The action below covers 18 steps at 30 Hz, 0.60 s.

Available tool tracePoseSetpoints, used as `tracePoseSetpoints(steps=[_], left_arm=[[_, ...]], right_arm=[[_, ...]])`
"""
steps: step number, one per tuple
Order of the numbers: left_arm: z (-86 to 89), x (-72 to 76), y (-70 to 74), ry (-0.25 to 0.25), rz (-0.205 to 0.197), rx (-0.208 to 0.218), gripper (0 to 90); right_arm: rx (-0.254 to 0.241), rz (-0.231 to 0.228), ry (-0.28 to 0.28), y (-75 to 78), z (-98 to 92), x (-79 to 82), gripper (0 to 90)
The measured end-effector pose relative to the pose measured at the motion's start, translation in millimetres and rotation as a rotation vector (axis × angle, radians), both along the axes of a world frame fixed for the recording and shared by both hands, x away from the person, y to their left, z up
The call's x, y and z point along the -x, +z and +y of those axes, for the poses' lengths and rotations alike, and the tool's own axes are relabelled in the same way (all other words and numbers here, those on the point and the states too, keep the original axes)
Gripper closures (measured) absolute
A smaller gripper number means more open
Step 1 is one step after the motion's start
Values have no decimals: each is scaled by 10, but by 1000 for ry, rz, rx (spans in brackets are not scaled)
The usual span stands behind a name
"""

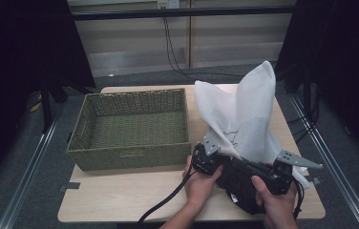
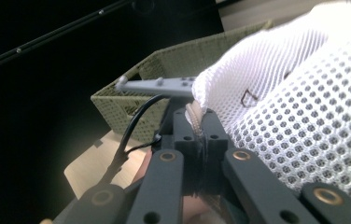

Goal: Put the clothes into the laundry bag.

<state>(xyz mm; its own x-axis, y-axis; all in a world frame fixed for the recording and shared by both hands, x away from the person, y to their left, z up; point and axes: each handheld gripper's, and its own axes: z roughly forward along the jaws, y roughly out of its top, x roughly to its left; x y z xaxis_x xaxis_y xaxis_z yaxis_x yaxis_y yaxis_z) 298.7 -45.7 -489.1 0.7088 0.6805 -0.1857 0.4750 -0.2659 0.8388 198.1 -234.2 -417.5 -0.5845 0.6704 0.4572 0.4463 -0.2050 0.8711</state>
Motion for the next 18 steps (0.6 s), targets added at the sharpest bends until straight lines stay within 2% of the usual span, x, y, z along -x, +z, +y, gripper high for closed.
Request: tracePoseSetpoints(steps=[1, 2, 3, 4, 6, 7, 8, 10, 12, 13, 14, 16, 18], left_arm=[[46, 24, 0, -24, -9, 20, 837], [89, 55, 14, -44, -16, 7, 813], [126, 83, 24, -60, -19, 10, 764], [189, 122, 38, -81, -24, 15, 710], [294, 228, 54, -96, -11, 41, 528], [344, 312, 44, -96, -2, 53, 480], [378, 363, 34, -99, -4, 46, 441], [413, 473, -25, -116, 24, 64, 402], [362, 472, -65, -129, 63, 60, 344], [313, 455, -81, -145, 95, 60, 315], [257, 450, -88, -152, 111, 45, 290], [157, 447, -72, -171, 119, 43, 311], [48, 440, -40, -152, 71, 0, 443]], right_arm=[[-8, 8, 3, -36, -12, -25, 888], [-5, 15, 6, -58, -24, -64, 888], [27, 3, -4, -63, -38, -87, 887], [51, -6, -17, -69, -50, -102, 887], [60, 2, -29, -95, -90, -149, 888], [64, 5, -34, -111, -105, -171, 887], [62, 12, -43, -123, -112, -188, 887], [63, 15, -44, -134, -121, -206, 887], [65, 20, -37, -138, -108, -220, 887], [68, 19, -34, -142, -103, -228, 887], [65, 24, -29, -144, -87, -235, 887], [68, 34, -11, -156, -41, -245, 887], [72, 35, 2, -171, -3, -244, 887]])
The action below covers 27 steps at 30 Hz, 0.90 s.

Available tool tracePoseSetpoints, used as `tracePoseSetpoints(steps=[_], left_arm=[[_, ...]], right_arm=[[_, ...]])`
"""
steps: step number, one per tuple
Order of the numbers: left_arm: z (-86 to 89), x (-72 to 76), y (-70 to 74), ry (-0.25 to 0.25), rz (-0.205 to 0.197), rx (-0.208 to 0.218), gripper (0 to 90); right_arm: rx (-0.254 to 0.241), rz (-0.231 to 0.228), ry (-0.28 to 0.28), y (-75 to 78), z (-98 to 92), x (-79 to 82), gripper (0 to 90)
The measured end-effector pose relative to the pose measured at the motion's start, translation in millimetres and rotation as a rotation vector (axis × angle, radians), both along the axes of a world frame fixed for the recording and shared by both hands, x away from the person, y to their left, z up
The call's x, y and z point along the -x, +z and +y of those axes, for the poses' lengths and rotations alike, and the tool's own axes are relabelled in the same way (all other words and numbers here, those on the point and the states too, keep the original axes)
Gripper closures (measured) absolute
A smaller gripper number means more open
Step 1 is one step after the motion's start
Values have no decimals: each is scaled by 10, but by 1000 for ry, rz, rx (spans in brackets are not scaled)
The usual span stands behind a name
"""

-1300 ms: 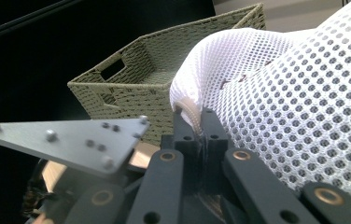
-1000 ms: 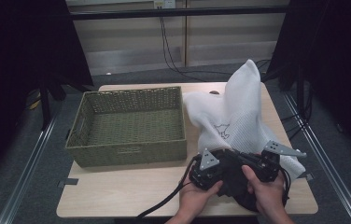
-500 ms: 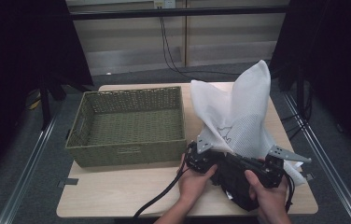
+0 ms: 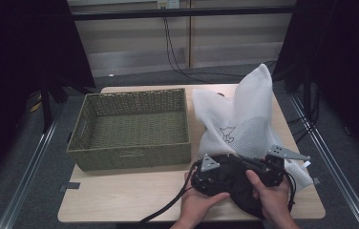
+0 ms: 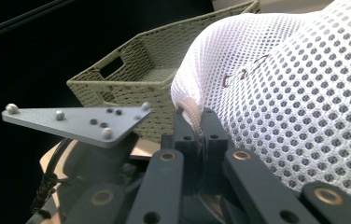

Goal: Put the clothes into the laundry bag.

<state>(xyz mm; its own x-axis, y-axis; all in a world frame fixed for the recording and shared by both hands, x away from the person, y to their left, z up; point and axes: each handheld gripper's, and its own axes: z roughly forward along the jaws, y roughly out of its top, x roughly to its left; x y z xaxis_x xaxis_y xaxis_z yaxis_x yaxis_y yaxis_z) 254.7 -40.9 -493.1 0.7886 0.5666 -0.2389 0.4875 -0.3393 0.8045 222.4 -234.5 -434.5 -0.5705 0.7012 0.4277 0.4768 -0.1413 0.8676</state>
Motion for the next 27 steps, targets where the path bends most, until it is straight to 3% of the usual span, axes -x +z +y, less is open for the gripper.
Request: tracePoseSetpoints(steps=[2, 3, 4, 6, 8, 9, 11, 13, 14, 15, 16, 17, 19, 21, 22, 24, 27], left_arm=[[-103, -83, 9, 25, -23, -14, 647], [-113, -129, 6, 39, -18, 12, 772], [-109, -182, 7, 55, -17, 44, 817], [-105, -195, 42, 106, -76, 91, 856], [-108, -80, 163, 126, -206, 155, 862], [-92, -26, 245, 116, -253, 169, 863], [-70, 66, 410, 127, -296, 282, 864], [-61, 131, 543, 139, -335, 342, 863], [-66, 133, 566, 139, -346, 338, 862], [-78, 116, 568, 153, -370, 290, 861], [-97, 81, 525, 184, -366, 232, 861], [-100, -14, 407, 215, -327, 149, 861], [-90, -146, 165, 279, -228, 109, 860], [-29, -277, -45, 294, -96, 62, 855], [5, -297, -40, 275, -76, 77, 845], [72, -248, 52, 231, -98, 89, 802], [143, -121, 118, 159, -104, 94, 533]], right_arm=[[-14, 2, 6, -3, 16, -4, 887], [-24, 2, 8, 1, 21, -4, 887], [-28, 0, 6, 5, 21, -2, 888], [-32, -21, -3, 29, 7, 23, 888], [-48, -39, -18, 68, -22, 59, 888], [-58, -47, -19, 107, -42, 91, 888], [-72, -79, -11, 192, -48, 154, 888], [-82, -128, 18, 313, -23, 242, 888], [-82, -158, 29, 384, -1, 294, 888], [-81, -168, 32, 419, 9, 321, 888], [-79, -169, 41, 445, 17, 340, 887], [-73, -156, 44, 444, 25, 341, 888], [-48, -105, 33, 344, 30, 297, 888], [-30, -39, 22, 223, 38, 234, 888], [-22, -11, 24, 142, 35, 187, 887], [-38, 5, 14, 82, 8, 144, 888], [-37, 3, -7, 69, -55, 86, 888]])
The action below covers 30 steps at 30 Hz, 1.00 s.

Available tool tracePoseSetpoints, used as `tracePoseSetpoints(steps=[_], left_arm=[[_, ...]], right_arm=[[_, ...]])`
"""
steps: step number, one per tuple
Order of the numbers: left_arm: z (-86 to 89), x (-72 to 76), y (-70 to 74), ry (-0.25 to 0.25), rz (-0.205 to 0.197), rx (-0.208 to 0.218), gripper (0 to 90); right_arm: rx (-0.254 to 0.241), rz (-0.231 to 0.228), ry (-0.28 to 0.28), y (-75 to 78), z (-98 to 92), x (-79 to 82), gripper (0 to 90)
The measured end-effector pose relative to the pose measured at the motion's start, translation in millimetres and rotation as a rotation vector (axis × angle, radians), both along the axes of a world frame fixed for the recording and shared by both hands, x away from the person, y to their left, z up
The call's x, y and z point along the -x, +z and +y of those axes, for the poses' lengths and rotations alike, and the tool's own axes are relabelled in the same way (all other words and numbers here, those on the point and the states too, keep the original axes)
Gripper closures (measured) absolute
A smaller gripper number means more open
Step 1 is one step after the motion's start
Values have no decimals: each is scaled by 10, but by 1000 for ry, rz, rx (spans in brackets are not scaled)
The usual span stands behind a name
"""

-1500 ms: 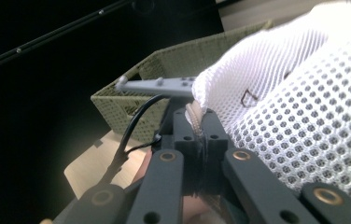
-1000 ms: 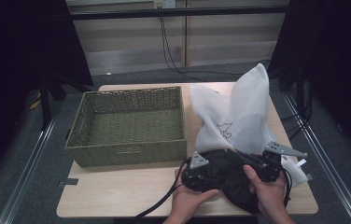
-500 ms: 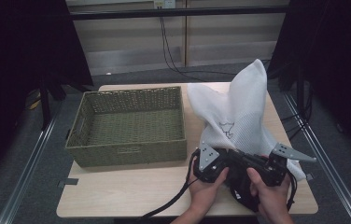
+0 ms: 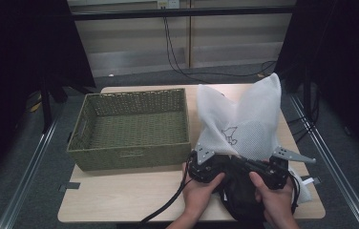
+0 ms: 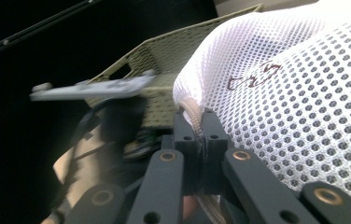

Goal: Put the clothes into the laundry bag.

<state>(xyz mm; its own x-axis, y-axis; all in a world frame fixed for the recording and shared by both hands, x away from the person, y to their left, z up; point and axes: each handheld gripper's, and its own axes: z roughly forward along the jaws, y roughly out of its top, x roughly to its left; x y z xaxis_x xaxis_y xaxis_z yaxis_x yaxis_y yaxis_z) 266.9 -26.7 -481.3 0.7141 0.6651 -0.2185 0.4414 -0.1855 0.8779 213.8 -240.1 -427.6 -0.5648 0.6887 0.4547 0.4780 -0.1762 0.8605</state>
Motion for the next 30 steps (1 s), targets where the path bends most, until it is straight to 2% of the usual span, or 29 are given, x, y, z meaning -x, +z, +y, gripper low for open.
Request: tracePoseSetpoints(steps=[1, 4, 6, 9, 10, 12, 13, 14, 15, 16, 18, 19, 20, 21, 22, 25, 26, 27, 28, 30], left_arm=[[24, 24, 8, -18, 4, 1, 471], [213, 103, 9, -69, 46, 45, 336], [347, 167, -31, -75, 60, 84, 296], [439, 254, -110, -100, 124, 108, 240], [422, 271, -135, -115, 135, 96, 234], [355, 269, -165, -149, 168, 106, 233], [320, 259, -168, -150, 183, 103, 250], [267, 241, -172, -144, 201, 83, 259], [200, 214, -178, -132, 226, 46, 281], [160, 203, -179, -123, 232, 26, 307], [74, 188, -173, -109, 218, -14, 418], [34, 174, -174, -118, 214, -19, 486], [-3, 151, -176, -128, 209, -14, 578], [-15, 135, -172, -132, 206, -16, 734], [-37, 116, -167, -136, 205, 2, 813], [-78, 127, -70, -126, 130, 34, 860], [-78, 140, -5, -124, 99, 72, 862], [-69, 148, 59, -116, 74, 85, 863], [-65, 150, 119, -116, 53, 121, 864], [-69, 144, 238, -84, 35, 190, 864]], right_arm=[[1, 3, -6, -9, -13, -14, 888], [35, 2, -25, -60, -41, -54, 888], [49, 6, -31, -96, -56, -84, 888], [43, 14, -28, -112, -56, -108, 888], [41, 15, -27, -113, -38, -112, 887], [43, 18, -15, -118, -10, -120, 887], [39, 23, -7, -120, 16, -127, 887], [40, 26, -5, -122, 30, -127, 887], [47, 24, 4, -126, 44, -130, 887], [45, 25, 10, -129, 63, -131, 887], [49, 26, 28, -136, 85, -138, 887], [47, 29, 35, -139, 104, -141, 888], [49, 32, 40, -145, 122, -148, 888], [48, 34, 42, -151, 149, -159, 888], [52, 33, 47, -153, 164, -164, 888], [48, 21, 45, -136, 184, -166, 888], [40, 17, 44, -115, 177, -153, 888], [39, 4, 45, -81, 164, -130, 889], [38, -11, 46, -49, 154, -108, 888], [33, -34, 50, 12, 145, -62, 888]])
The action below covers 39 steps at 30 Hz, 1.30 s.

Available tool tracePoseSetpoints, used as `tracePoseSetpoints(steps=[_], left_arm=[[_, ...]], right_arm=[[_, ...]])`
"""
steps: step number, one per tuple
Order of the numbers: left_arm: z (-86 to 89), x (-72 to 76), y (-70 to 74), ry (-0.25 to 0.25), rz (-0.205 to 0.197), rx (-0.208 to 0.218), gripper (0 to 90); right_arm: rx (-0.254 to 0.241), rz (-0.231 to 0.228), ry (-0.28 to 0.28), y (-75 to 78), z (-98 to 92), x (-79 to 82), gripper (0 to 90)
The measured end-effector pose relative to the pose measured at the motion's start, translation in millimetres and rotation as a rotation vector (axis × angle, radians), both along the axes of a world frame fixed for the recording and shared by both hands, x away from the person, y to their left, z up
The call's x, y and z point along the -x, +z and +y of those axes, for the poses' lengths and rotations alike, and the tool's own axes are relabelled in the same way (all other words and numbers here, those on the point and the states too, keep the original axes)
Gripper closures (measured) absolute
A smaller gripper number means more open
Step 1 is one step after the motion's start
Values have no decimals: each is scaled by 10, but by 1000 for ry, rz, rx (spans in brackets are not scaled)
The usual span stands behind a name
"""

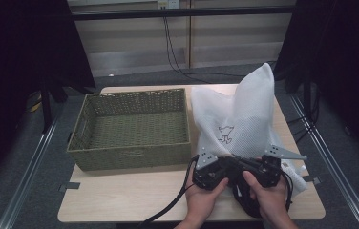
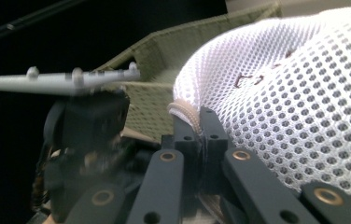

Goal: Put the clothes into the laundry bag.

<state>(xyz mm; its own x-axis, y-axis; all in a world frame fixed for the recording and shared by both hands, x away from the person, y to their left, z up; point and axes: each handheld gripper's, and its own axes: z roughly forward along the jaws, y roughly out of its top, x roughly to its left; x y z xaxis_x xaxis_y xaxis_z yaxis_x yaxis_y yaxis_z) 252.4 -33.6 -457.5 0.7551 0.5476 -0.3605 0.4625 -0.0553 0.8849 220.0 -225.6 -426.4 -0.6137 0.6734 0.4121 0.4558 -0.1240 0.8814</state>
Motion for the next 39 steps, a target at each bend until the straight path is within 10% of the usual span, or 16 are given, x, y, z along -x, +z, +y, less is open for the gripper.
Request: tracePoseSetpoints(steps=[3, 7, 11, 15, 22, 25, 30, 35, 39], left_arm=[[-14, -46, 67, 83, -44, -3, 864], [-25, -286, -336, 219, 88, -94, 863], [56, -326, -398, 134, 139, -122, 811], [161, -151, -335, 67, 113, -118, 478], [275, 80, -393, -76, 140, -45, 201], [126, 90, -400, -81, 155, -119, 175], [-116, 0, -423, 24, 175, -287, 302], [-96, 1, -400, -3, 120, -252, 744], [-77, 52, -324, -8, 58, -180, 835]], right_arm=[[-7, -19, 0, 103, 26, 75, 889], [9, -5, -31, 151, 59, 137, 890], [5, 50, -60, -6, -59, 46, 889], [4, 65, -65, -83, -121, -29, 889], [3, 72, -58, -114, -96, -70, 889], [17, 71, -47, -145, -45, -88, 889], [25, 77, -34, -185, 6, -96, 888], [20, 73, -40, -179, -11, -98, 889], [36, 54, -38, -166, -19, -80, 888]])
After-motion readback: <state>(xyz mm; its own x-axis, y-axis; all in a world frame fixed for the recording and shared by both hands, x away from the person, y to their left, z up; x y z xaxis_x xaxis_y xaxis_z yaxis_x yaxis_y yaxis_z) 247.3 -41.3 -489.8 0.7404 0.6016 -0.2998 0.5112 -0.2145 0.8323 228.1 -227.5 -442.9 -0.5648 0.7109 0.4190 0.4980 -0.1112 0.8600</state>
